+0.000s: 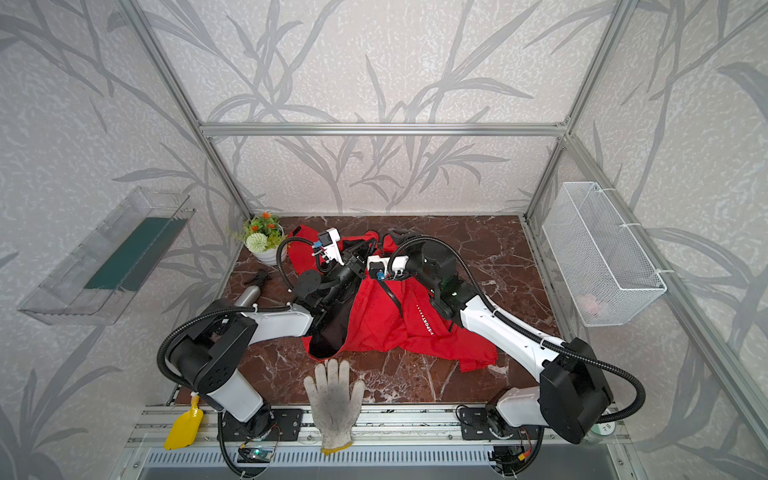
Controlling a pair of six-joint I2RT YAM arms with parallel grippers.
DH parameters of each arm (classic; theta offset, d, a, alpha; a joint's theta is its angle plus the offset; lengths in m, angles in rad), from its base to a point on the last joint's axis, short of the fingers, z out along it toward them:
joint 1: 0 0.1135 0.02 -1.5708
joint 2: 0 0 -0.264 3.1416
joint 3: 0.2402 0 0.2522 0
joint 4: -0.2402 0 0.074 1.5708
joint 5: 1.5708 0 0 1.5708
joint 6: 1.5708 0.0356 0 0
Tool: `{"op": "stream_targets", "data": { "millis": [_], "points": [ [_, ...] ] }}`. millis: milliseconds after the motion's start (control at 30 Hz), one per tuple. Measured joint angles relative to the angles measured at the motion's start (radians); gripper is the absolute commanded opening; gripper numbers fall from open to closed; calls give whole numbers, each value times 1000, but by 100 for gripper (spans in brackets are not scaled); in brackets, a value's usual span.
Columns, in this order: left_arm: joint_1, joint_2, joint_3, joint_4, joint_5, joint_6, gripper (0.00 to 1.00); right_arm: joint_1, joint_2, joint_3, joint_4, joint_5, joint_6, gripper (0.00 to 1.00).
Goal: Zip up the jacket
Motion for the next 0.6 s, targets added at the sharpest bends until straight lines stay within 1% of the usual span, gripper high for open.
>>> {"op": "stream_targets", "data": {
  "millis": [233,367,600],
  "points": [
    [0,0,0,0,0,0,0,2,0,3,-26,-21,14,68],
    [0,0,0,0,0,0,0,7,0,19,-56,-31,12,62],
    [0,-2,0,0,0,0,0,11,0,38,-77,-40,14,56]
  ]
}}
